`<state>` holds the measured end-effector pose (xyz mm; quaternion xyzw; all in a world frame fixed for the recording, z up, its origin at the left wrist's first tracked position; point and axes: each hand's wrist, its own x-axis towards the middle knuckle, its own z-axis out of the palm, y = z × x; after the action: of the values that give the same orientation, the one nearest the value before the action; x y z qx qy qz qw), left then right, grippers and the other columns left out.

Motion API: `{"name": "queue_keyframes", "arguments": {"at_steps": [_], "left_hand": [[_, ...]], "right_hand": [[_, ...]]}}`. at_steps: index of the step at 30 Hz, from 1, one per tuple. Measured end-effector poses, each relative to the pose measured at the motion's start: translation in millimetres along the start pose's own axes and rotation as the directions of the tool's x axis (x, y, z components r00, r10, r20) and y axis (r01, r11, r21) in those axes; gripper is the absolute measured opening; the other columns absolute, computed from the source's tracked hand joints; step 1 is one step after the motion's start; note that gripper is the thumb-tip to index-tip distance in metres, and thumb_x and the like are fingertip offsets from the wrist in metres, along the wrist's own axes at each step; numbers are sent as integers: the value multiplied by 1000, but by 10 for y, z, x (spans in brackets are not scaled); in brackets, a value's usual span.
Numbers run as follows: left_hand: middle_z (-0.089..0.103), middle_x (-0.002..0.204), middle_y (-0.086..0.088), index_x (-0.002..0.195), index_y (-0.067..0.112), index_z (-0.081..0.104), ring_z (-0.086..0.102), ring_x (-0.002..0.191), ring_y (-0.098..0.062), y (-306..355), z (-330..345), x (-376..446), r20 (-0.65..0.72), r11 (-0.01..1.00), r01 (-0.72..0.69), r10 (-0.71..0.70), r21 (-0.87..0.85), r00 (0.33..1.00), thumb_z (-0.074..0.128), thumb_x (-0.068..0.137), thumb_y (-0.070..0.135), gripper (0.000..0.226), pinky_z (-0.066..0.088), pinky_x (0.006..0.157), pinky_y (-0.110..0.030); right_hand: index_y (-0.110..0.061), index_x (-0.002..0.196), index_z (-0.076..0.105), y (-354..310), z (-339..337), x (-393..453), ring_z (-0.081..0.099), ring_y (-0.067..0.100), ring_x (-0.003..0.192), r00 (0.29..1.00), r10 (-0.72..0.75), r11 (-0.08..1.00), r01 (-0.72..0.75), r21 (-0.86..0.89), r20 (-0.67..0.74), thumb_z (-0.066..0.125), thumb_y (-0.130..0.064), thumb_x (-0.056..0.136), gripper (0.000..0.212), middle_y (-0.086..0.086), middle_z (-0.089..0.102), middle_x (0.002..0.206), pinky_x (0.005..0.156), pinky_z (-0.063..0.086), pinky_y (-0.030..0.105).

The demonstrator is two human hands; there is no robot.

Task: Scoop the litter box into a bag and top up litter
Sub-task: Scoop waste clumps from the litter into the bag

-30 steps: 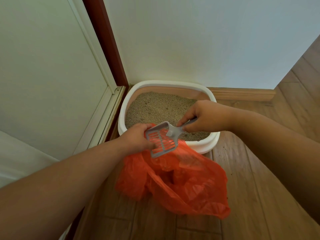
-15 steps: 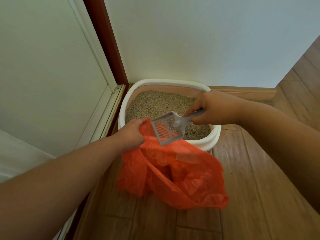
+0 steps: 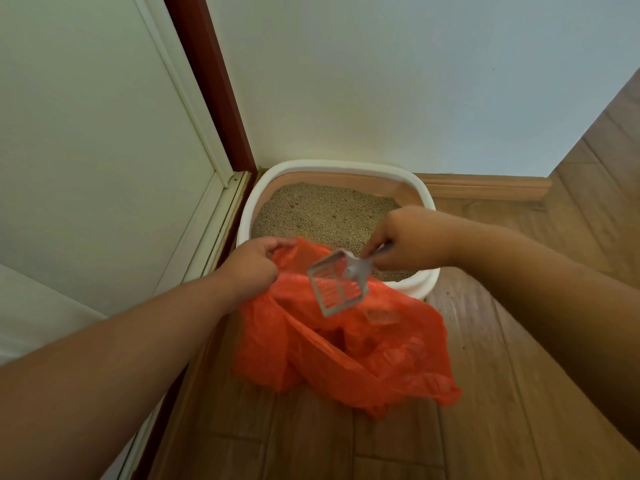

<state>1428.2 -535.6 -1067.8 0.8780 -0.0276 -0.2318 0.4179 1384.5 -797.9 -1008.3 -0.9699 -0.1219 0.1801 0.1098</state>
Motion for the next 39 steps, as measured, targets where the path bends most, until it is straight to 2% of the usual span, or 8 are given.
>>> {"name": "queue_keyframes", "arguments": {"at_steps": [5, 8, 12, 15, 25, 30, 35, 39], "left_hand": [[65, 128, 3, 124, 33, 72, 55, 80, 0, -166, -19, 48, -13, 972, 61, -59, 225, 998, 58, 96, 5, 41, 43, 58, -15], [63, 134, 2, 122, 36, 72, 62, 95, -11, -194, -24, 59, 41, 959, 53, -67, 279, 997, 55, 90, 1, 50, 54, 73, -22], [65, 128, 2, 122, 33, 73, 61, 99, -13, -174, 27, 56, 96, 958, 31, -61, 286, 993, 64, 92, 7, 41, 49, 82, -22], [66, 129, 2, 123, 32, 73, 58, 96, -10, -157, 49, 72, 100, 960, 15, -45, 279, 994, 66, 91, 5, 42, 46, 72, -17], [67, 122, 5, 118, 36, 75, 64, 98, -11, -178, 54, 128, 106, 961, 25, -57, 277, 993, 62, 89, 1, 47, 53, 76, -20], [67, 116, 5, 120, 32, 75, 64, 103, -14, -189, 29, 111, 116, 978, 36, -61, 206, 991, 62, 89, 0, 46, 55, 88, -27], [69, 111, 7, 118, 33, 76, 65, 94, -8, -251, 0, 127, 111, 983, 51, -72, 178, 991, 61, 89, 0, 47, 56, 81, -23], [71, 110, 6, 117, 34, 76, 68, 92, -12, -258, 4, 145, 106, 985, 63, -81, 159, 991, 57, 88, -3, 51, 59, 79, -25]], "right_hand": [[-39, 98, 79, 226, -263, -32, 66, 14, 76, 952, 212, 916, -115, 386, -219, 72, -34, 87, 14, -4, 73, 81, 66, 52, 25], [-33, 102, 79, 337, -118, 62, 68, 21, 81, 910, 310, 947, -269, 176, -275, 59, -53, 88, 32, 2, 74, 88, 74, 57, 33], [-17, 102, 76, 438, 202, 223, 62, 16, 68, 904, 410, 908, -418, -46, -122, 53, -50, 99, 40, 1, 67, 76, 60, 49, 29], [-8, 110, 70, 486, 366, 307, 59, 21, 77, 889, 455, 882, -459, -104, -61, 56, -30, 100, 28, -2, 54, 73, 70, 52, 35], [-13, 102, 66, 659, 563, 543, 59, 26, 78, 836, 548, 808, -540, -237, -34, 59, -14, 94, 11, 0, 50, 71, 65, 53, 37], [-8, 112, 64, 730, 444, 678, 67, 24, 89, 784, 619, 784, -612, -109, 50, 52, -20, 101, 21, 4, 62, 87, 85, 59, 37], [-1, 86, 64, 952, 442, 647, 56, 18, 61, 743, 668, 738, -669, 86, 42, 60, -24, 100, 28, 5, 57, 67, 56, 46, 28], [10, 90, 69, 997, 577, 593, 52, 27, 65, 749, 634, 711, -663, 236, 193, 66, -13, 94, 24, 13, 59, 77, 59, 44, 30]]}}
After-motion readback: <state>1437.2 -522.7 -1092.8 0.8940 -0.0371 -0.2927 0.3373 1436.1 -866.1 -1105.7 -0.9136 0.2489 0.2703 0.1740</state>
